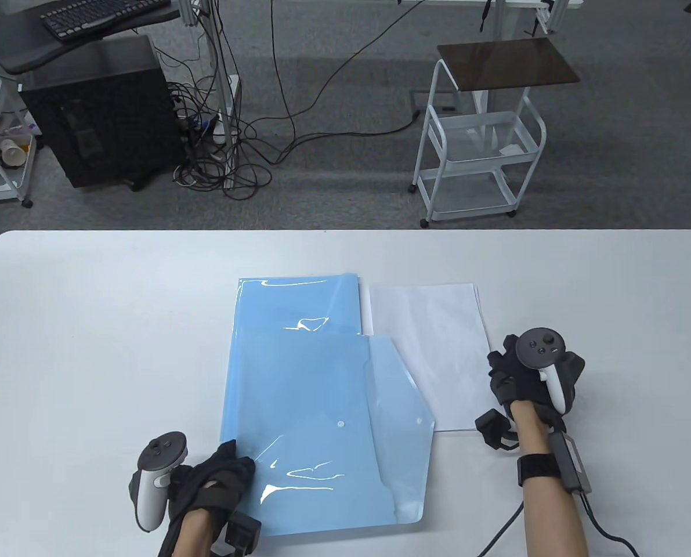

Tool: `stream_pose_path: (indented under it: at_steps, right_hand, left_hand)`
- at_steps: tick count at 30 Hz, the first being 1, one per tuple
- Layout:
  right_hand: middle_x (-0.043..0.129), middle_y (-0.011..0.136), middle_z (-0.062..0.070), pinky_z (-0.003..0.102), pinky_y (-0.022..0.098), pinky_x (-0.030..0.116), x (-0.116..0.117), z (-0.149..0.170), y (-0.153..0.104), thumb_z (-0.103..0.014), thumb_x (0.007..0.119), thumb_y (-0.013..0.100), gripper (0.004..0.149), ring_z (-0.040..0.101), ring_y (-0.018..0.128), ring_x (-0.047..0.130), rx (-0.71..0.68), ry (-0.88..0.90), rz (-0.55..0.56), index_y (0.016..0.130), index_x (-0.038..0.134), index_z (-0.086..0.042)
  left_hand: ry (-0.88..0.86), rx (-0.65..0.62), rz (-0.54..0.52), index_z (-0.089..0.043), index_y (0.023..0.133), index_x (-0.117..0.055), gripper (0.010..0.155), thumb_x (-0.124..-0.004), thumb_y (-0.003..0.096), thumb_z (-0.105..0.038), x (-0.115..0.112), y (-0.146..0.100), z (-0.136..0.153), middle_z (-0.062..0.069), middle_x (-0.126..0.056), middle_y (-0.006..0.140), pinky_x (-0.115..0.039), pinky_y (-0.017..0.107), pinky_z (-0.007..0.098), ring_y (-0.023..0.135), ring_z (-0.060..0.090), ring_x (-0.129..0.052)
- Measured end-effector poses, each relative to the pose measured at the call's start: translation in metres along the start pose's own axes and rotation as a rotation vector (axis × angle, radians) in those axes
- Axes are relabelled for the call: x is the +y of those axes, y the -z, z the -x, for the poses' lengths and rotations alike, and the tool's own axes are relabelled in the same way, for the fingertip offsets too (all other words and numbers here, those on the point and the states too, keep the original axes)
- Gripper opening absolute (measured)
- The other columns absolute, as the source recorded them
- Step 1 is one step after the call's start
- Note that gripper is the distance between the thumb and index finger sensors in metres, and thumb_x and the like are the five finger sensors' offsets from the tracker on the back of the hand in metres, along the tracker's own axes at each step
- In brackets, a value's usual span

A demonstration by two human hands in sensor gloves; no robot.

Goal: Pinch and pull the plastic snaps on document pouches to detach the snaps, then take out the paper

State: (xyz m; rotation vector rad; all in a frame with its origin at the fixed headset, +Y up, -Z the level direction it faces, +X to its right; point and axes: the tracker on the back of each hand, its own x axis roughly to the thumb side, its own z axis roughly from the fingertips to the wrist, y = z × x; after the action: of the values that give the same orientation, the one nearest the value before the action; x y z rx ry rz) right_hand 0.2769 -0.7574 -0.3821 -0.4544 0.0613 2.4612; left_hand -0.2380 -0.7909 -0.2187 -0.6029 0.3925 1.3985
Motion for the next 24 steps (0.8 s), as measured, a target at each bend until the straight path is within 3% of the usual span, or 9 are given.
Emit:
stream_pose_path:
  at_steps: [8,11,17,24]
  right_hand:
    - [0.044,0.112,0.042,0.076,0.055,0.062,-0.016,-0.013,-0.037,-0.049,0.071,0.054,0.079,0.068,0.090,0.059,-0.138,0.019,0.036,0.110,0.046,0.001]
    - [0.045,0.111,0.045,0.076,0.054,0.063,-0.013,-0.019,-0.052,-0.052,0.069,0.054,0.084,0.070,0.089,0.060,-0.184,0.090,-0.060,0.111,0.043,0.004]
    - [0.060,0.104,0.047,0.070,0.050,0.073,0.009,-0.026,-0.075,-0.050,0.071,0.055,0.085,0.063,0.080,0.079,-0.221,0.228,-0.264,0.109,0.043,0.009]
    - [0.072,0.100,0.043,0.065,0.045,0.079,0.037,-0.027,-0.083,-0.049,0.072,0.055,0.083,0.057,0.073,0.088,-0.195,0.316,-0.395,0.107,0.045,0.011]
  left_hand:
    - [-0.015,-0.025,0.005,-0.013,0.107,-0.050,0.051,-0.063,0.0584,-0.020,0.001,0.001,0.000,0.004,-0.085,0.089,-0.086,0.046,0.044,0.059,0.027,-0.099]
    - [-0.019,-0.032,0.012,-0.013,0.107,-0.050,0.051,-0.063,0.0584,-0.021,0.001,0.001,0.000,0.004,-0.085,0.089,-0.086,0.047,0.043,0.060,0.026,-0.099]
    - [-0.024,-0.050,0.019,-0.015,0.107,-0.050,0.051,-0.063,0.0583,-0.021,0.000,0.001,0.000,0.002,-0.085,0.090,-0.086,0.047,0.044,0.061,0.026,-0.099]
    - [-0.034,-0.066,0.028,-0.016,0.107,-0.050,0.050,-0.063,0.0581,-0.021,0.001,0.000,0.000,0.001,-0.085,0.090,-0.086,0.048,0.044,0.062,0.026,-0.099]
